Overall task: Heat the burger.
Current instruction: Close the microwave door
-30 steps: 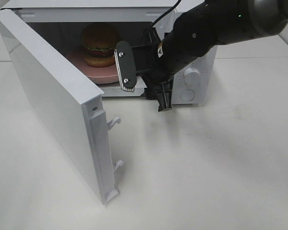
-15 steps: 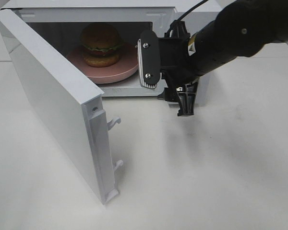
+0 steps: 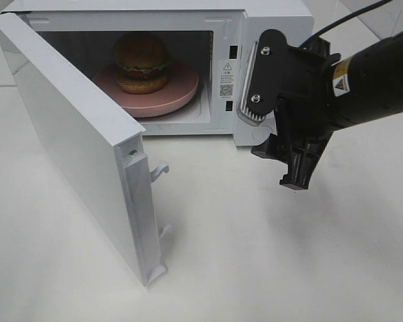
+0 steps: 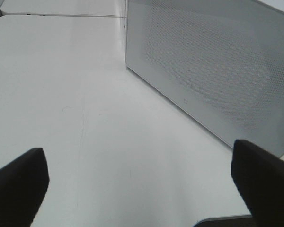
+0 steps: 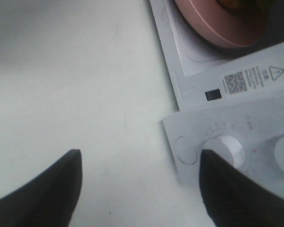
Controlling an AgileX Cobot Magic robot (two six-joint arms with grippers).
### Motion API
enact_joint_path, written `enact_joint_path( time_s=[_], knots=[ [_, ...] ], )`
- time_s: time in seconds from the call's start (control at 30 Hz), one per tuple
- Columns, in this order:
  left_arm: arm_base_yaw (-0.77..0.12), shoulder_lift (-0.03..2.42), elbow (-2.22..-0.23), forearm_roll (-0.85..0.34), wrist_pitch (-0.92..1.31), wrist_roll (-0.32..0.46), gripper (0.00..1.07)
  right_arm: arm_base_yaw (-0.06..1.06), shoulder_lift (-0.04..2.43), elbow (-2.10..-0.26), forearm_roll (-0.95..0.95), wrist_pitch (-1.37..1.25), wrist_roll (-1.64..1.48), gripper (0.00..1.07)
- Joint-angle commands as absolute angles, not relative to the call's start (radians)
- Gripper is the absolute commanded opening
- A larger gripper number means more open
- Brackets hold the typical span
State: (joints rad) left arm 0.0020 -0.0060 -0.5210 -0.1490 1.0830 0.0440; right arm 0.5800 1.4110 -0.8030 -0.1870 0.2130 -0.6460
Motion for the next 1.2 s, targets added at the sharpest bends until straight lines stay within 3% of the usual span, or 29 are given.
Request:
enact_joint_path(
  time_s=[0.03, 0.5, 1.2],
  knots=[
    [-0.001, -0.020, -0.518, -0.148, 1.070, 0.044, 0.99, 0.578, 1.359, -0.769, -0.182, 0.208, -0.543, 0.69],
    [-0.001, -0.020, -0.518, -0.148, 1.070, 0.044, 0.99, 0.578, 1.113, -0.713, -0.183, 0.574, -0.059, 0.69],
    [-0.001, -0.020, -0.518, -0.148, 1.070, 0.044, 0.99, 0.578, 0.733, -0.713, -0.177, 1.025, 0.056, 0.69]
  ],
)
